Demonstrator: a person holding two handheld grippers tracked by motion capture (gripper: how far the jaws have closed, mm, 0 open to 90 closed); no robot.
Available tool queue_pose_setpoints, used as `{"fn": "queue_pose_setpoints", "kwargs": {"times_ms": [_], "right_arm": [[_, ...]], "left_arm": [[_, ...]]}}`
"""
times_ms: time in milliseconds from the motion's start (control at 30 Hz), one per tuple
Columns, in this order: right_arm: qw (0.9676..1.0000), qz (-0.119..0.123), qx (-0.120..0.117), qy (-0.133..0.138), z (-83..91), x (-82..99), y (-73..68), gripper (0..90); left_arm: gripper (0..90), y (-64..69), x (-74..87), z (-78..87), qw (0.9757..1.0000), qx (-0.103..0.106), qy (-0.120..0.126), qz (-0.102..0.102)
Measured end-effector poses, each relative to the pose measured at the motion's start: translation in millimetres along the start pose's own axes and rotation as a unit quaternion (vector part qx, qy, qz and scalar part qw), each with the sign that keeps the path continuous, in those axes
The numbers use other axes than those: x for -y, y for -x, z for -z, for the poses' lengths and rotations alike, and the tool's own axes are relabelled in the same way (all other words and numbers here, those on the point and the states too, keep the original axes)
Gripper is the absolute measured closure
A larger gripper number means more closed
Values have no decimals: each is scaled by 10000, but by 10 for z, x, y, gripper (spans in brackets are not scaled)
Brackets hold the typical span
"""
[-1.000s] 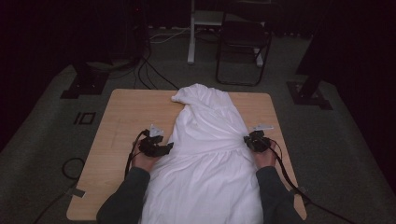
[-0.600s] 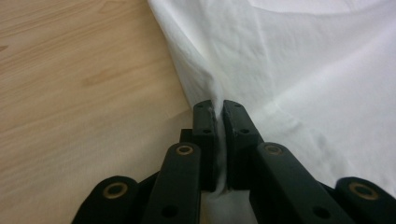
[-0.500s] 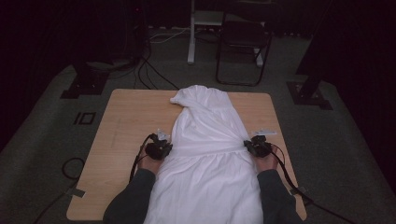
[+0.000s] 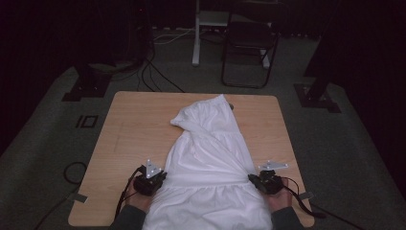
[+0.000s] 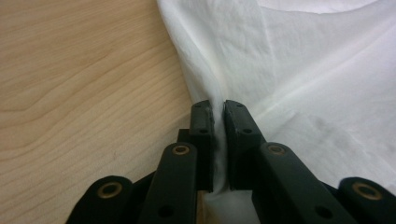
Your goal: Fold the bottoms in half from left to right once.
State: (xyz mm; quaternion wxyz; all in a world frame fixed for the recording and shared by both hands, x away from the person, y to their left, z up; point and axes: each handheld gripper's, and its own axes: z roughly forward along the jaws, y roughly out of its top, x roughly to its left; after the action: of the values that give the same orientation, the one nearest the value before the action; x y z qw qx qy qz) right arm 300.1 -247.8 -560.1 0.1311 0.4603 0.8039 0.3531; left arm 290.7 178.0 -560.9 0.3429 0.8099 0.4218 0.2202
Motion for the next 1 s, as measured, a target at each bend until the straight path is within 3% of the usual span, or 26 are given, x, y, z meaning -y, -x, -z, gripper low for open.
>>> {"fn": "queue_pose_setpoints", "kwargs": {"times_ms": [67,133,200,300,400,600,633,667,700,733,800,900,967,1000], "right_arm": [[9999,-31,-103,14,37,-35,13,759],[9995,45,-72,304,83,-138,33,603],[9985,90,-51,532,112,-309,57,556],[9968,332,-101,727,32,-618,79,536],[9956,280,-531,714,-198,-898,116,542],[9960,488,-592,465,-682,-1236,31,525],[9963,492,-593,380,-755,-1260,28,555],[9966,533,-573,271,-811,-1278,31,675],[9962,688,-501,186,-838,-1292,45,796],[9967,762,-238,138,-833,-1311,73,878],[9973,576,243,377,-720,-1358,202,894],[9929,215,914,724,-517,-1398,457,896],[9928,-45,968,708,-490,-1376,619,895],[9928,-45,968,708,-490,-1376,619,895]], "left_arm": [[818,-4,-7,-15,10000,16,26,20],[818,3,-5,-22,10000,-11,52,11],[819,9,-2,-29,10000,-24,90,6],[818,-6,3,-37,9999,8,126,17],[818,-1,8,-37,9999,-6,146,47],[818,0,11,-37,9999,-10,160,53],[818,3,11,-37,9999,-17,161,50],[818,4,12,-37,9999,-21,164,49],[818,3,12,-37,9998,-20,165,52],[818,3,12,-37,9998,-19,165,52],[819,7,13,-36,9999,-25,162,46],[823,13,12,-35,9999,-28,155,32],[825,15,11,-35,9999,-29,151,36],[825,15,11,-35,9999,-29,151,36]]}}
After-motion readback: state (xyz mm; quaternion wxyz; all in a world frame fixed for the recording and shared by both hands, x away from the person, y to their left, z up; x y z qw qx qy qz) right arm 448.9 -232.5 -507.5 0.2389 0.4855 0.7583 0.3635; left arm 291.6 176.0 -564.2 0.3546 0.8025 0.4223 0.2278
